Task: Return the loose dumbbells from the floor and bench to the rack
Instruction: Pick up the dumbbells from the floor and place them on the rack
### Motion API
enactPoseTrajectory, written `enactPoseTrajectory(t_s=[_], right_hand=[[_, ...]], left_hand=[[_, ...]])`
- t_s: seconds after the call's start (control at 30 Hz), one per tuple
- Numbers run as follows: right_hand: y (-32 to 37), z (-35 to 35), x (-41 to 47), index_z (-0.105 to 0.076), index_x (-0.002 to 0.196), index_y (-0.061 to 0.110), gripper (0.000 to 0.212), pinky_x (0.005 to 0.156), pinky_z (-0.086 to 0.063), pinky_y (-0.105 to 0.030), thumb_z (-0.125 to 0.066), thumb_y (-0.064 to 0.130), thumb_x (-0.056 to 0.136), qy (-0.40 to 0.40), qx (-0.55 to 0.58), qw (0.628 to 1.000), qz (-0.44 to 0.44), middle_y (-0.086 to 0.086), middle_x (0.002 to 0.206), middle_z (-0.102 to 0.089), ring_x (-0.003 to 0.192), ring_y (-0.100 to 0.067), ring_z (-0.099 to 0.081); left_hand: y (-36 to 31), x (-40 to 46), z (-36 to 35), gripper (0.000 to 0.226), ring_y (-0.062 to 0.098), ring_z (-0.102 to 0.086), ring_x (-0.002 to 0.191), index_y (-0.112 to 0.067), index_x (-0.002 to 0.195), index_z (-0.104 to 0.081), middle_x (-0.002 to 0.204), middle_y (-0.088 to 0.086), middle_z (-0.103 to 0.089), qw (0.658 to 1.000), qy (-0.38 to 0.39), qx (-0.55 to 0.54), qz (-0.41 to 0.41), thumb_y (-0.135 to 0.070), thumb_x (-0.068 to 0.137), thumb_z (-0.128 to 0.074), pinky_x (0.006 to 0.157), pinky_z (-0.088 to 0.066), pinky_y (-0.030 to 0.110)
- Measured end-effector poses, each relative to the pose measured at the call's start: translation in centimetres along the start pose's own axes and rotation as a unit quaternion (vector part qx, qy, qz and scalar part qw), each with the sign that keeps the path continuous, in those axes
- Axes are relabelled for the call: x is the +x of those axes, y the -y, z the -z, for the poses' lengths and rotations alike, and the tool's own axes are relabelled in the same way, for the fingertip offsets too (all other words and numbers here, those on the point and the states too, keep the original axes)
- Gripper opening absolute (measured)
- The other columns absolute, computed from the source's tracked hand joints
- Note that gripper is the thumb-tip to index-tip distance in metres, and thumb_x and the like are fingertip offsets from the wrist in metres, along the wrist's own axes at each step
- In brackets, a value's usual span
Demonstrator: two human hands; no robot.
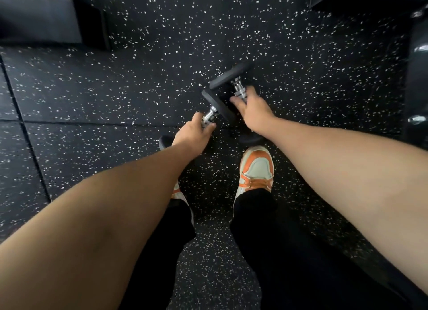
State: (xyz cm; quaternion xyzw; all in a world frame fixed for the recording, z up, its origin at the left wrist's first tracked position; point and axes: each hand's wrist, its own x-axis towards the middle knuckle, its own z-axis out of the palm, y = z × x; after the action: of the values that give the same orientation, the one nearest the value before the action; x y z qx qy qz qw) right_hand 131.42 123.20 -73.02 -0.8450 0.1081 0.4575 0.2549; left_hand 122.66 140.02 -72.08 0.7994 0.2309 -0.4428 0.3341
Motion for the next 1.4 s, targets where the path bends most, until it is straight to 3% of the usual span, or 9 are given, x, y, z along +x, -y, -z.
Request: enactPoseTrajectory(t_s=[0.17,0.3,0.5,0.7,0.93,1.03,1.13,1.23,1.4], right_hand=[[0.0,2.5,-3.7,-0.043,0.111,0.019,0.035,0.07,-0.048,-0.037,-0.048,0.05,0.098,-0.013,0.049,0.998,-0.02,-0.003,0.089,-0.06,0.085,-0.03,-0.063],[0.8,5.8,-9.8,-0.046,0.116,0.019,0.039,0.083,-0.055,-0.05,-0.048,0.053,0.096,-0.024,0.102,0.994,-0.04,-0.003,0.092,-0.063,0.087,-0.029,-0.064],[3.5,12.3,-22.8,-0.044,0.125,0.012,0.052,0.082,-0.054,-0.044,-0.044,0.055,0.097,-0.03,0.137,0.986,-0.095,-0.014,0.106,-0.065,0.092,-0.033,-0.065],[6.1,18.7,-36.7,-0.045,0.114,0.009,0.038,0.051,-0.034,-0.026,-0.042,0.045,0.102,-0.034,0.187,0.977,-0.098,-0.006,0.094,-0.056,0.067,-0.012,-0.051],[7.4,22.0,-49.0,-0.045,0.123,0.007,0.044,0.058,-0.039,-0.029,-0.041,0.045,0.103,-0.093,0.271,0.952,-0.106,-0.007,0.101,-0.058,0.073,-0.015,-0.054],[7.1,21.8,-53.0,-0.046,0.124,0.009,0.045,0.075,-0.047,-0.037,-0.042,0.048,0.101,-0.126,0.328,0.928,-0.123,-0.008,0.104,-0.06,0.088,-0.025,-0.06],[6.8,20.9,-57.1,-0.047,0.123,0.011,0.045,0.065,-0.055,-0.039,-0.047,0.049,0.099,-0.158,0.418,0.883,-0.143,-0.01,0.097,-0.063,0.073,-0.023,-0.064],[6.2,18.9,-61.2,-0.046,0.124,0.01,0.042,0.054,-0.049,-0.03,-0.048,0.045,0.1,-0.201,0.471,0.842,-0.169,-0.011,0.098,-0.062,0.063,-0.019,-0.061],[4.9,14.1,-68.1,-0.047,0.119,0.012,0.039,0.067,-0.056,-0.042,-0.051,0.044,0.098,-0.258,0.564,0.755,-0.214,-0.01,0.086,-0.06,0.07,-0.023,-0.058]], left_hand=[[-1.9,-4.1,1.5,0.033,0.028,-0.056,0.087,-0.018,0.108,-0.042,0.092,0.006,-0.059,0.995,-0.024,-0.082,0.058,-0.049,0.098,-0.042,0.071,-0.038,0.037],[-4.6,-10.2,3.7,0.036,0.03,-0.059,0.091,-0.015,0.113,-0.044,0.092,0.005,-0.06,0.98,-0.061,-0.168,0.085,-0.048,0.099,-0.042,0.074,-0.042,0.037],[-11.8,-22.5,8.7,0.034,0.027,-0.056,0.089,-0.02,0.114,-0.044,0.093,0.0,-0.059,0.973,-0.078,-0.18,0.118,-0.05,0.098,-0.039,0.077,-0.038,0.036],[-19.1,-34.6,13.0,0.028,0.02,-0.059,0.081,-0.022,0.108,-0.042,0.088,-0.002,-0.06,0.979,-0.085,-0.161,0.096,-0.049,0.099,-0.041,0.078,-0.047,0.04],[-24.3,-44.7,15.6,0.042,0.027,-0.064,0.091,-0.025,0.117,-0.044,0.1,0.003,-0.065,0.991,-0.052,-0.116,0.048,-0.06,0.093,-0.04,0.09,-0.051,0.047],[-25.4,-47.9,15.8,0.047,0.023,-0.058,0.094,-0.02,0.133,-0.042,0.11,0.001,-0.061,0.994,-0.038,-0.097,0.022,-0.051,0.098,-0.041,0.088,-0.046,0.038],[-25.6,-51.1,15.9,0.055,0.02,-0.05,0.097,-0.017,0.144,-0.034,0.11,-0.005,-0.051,0.997,-0.017,-0.074,-0.014,-0.049,0.1,-0.041,0.089,-0.042,0.037],[-25.0,-54.0,15.7,0.053,0.021,-0.051,0.093,-0.016,0.141,-0.035,0.102,-0.003,-0.051,0.998,0.017,-0.038,-0.051,-0.048,0.1,-0.041,0.084,-0.042,0.038],[-23.8,-57.7,13.8,0.05,0.034,-0.063,0.098,-0.016,0.128,-0.043,0.112,0.013,-0.063,0.994,0.057,0.057,-0.079,-0.053,0.095,-0.044,0.091,-0.052,0.051]])
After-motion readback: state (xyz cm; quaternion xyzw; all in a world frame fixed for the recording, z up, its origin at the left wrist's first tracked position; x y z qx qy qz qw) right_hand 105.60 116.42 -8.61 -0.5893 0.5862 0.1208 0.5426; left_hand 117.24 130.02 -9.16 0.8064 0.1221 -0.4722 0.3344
